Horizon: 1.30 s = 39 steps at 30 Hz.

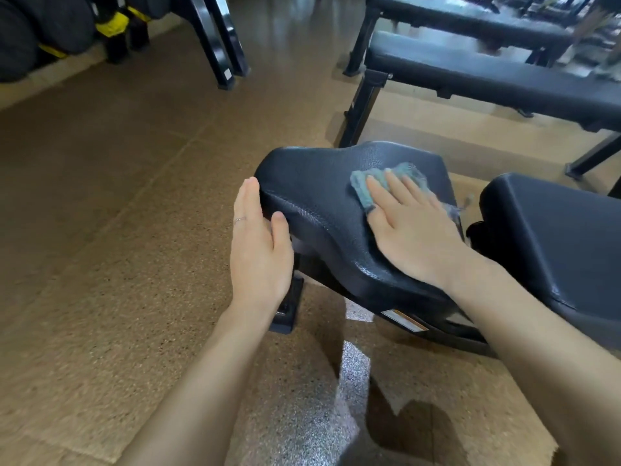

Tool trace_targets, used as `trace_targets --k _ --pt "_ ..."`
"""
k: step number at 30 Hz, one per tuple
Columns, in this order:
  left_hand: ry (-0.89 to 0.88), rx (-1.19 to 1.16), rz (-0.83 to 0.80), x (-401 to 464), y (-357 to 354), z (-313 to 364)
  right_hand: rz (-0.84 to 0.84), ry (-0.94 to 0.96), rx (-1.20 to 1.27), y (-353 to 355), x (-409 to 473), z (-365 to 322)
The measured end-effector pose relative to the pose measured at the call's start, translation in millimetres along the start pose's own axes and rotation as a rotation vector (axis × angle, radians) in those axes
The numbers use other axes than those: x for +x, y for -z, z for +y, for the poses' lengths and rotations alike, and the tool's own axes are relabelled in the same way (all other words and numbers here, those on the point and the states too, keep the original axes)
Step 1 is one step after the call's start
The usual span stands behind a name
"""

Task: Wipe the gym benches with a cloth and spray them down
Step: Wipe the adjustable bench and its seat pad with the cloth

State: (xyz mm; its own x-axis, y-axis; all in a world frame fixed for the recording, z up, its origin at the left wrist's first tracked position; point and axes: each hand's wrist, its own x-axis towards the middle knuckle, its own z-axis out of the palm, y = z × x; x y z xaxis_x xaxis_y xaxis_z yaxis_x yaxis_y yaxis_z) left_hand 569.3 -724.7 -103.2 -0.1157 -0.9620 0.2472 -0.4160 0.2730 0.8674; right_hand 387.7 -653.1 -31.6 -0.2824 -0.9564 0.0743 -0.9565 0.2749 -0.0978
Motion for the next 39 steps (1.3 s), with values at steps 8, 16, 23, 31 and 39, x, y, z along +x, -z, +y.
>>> trace_targets --k 8,16,23,31,39 --pt "-0.032 -0.076 0.073 10.7 10.7 -10.9 -0.121 0.529 -0.217 0.3 40.1 -54.4" --pt "0.072 -0.126 0.076 7.4 11.4 -0.3 0.004 0.625 -0.406 -5.3 -65.0 -9.7" --pt "0.182 -0.359 0.089 8.6 16.1 3.3 -0.052 0.647 -0.349 0.8 27.5 -86.4" --pt "0.140 -0.267 0.021 4.4 5.9 9.0 0.018 0.548 -0.274 -5.1 -24.1 -37.3" --pt "0.226 -0.348 0.079 11.7 -0.8 11.5 -0.135 0.608 -0.108 1.5 63.0 -59.9"
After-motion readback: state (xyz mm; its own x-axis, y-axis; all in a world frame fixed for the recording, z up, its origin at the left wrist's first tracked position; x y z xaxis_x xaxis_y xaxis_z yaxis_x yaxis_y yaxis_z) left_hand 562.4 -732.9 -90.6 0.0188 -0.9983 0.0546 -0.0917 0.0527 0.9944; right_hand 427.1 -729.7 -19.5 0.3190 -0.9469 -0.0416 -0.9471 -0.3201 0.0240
